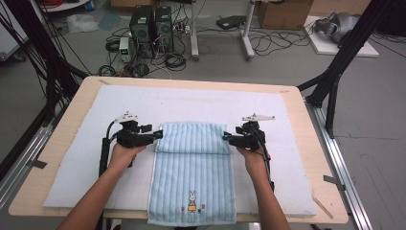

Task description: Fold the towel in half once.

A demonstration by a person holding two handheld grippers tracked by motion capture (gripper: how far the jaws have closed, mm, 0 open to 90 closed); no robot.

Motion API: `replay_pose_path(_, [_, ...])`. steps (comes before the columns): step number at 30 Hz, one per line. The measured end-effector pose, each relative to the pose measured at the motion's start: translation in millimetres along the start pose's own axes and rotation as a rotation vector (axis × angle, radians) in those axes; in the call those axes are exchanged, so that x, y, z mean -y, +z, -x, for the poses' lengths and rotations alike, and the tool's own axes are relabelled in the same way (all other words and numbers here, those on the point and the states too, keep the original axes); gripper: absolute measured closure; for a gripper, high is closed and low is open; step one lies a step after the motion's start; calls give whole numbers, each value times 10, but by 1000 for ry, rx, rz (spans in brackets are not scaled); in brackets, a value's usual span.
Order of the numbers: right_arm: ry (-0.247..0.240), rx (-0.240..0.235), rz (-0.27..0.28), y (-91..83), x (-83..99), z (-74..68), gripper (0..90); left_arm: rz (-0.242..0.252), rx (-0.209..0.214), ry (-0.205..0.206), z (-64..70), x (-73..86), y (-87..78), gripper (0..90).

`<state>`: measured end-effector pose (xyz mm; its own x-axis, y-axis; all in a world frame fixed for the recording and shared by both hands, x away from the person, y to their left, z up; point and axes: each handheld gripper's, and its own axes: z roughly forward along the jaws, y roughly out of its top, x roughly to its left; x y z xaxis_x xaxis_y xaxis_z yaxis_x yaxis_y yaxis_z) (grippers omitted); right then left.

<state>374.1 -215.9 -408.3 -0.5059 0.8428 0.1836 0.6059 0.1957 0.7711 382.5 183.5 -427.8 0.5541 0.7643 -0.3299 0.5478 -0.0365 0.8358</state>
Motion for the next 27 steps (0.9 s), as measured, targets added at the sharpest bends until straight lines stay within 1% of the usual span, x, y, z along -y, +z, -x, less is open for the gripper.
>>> replay_pose_path(1, [6,4,-18,45,-30,14,354,-21,-5,-5,-16,-29,39,334])
replay_pose_path(3, [5,19,-46,139,-87,35,341,-48,-34,3,-38,-72,128,332])
replay_pose_path(5, [11,39,-66,232,-134,51,326,-67,-39,-20,-70,-94,212,331])
replay_pose_path(7, [19,60,-32,286,-149,44,348,-78,-52,-24,-86,-91,285,331])
replay_pose_path(8, [28,59,-26,313,-148,49,348,-82,-49,-31,-93,-77,315,332])
replay_pose_path(9, [38,57,-34,349,-141,56,352,-94,-52,-31,-99,-59,342,332])
replay_pose_path(11, [38,66,-75,422,-122,66,365,-122,-62,-29,-100,-26,391,340])
replay_pose_path(12, [31,70,-86,454,-113,81,372,-129,-65,-41,-95,-15,412,354])
replay_pose_path(13, [36,69,-95,474,-106,82,395,-134,-62,-44,-99,-9,420,372])
replay_pose_path(14, [25,70,-101,489,-103,81,423,-129,-57,-55,-95,-5,431,407])
replay_pose_path(15, [19,72,-108,501,-102,71,452,-131,-55,-54,-91,-1,437,450])
replay_pose_path(16, [3,71,-114,513,-100,62,493,-137,-54,-42,-83,5,445,501])
replay_pose_path(17, [-15,72,-123,525,-98,51,534,-146,-56,-27,-69,15,458,577])
replay_pose_path(18, [-35,74,-135,536,-96,38,596,-154,-66,3,-56,23,463,648])
replay_pose_path(19, [-50,68,-150,545,-93,24,663,-153,-77,19,-47,22,461,708])
replay_pose_path(20, [-65,66,-157,553,-90,16,715,-154,-67,15,-51,19,454,819])
replay_pose_path(21, [-77,61,-157,551,-90,12,764,-148,-62,6,-56,11,441,849])
replay_pose_path(22, [-85,64,-154,543,-93,3,805,-133,-53,-3,-61,0,423,869])
replay_pose_path(23, [-94,64,-147,529,-99,-3,838,-117,-38,-21,-69,-15,398,872])
replay_pose_path(24, [-100,54,-132,514,-108,-4,851,-101,-30,-33,-72,-33,371,874])
replay_pose_path(27, [-106,33,-97,441,-131,-9,860,-53,-9,-42,-64,-87,282,876])
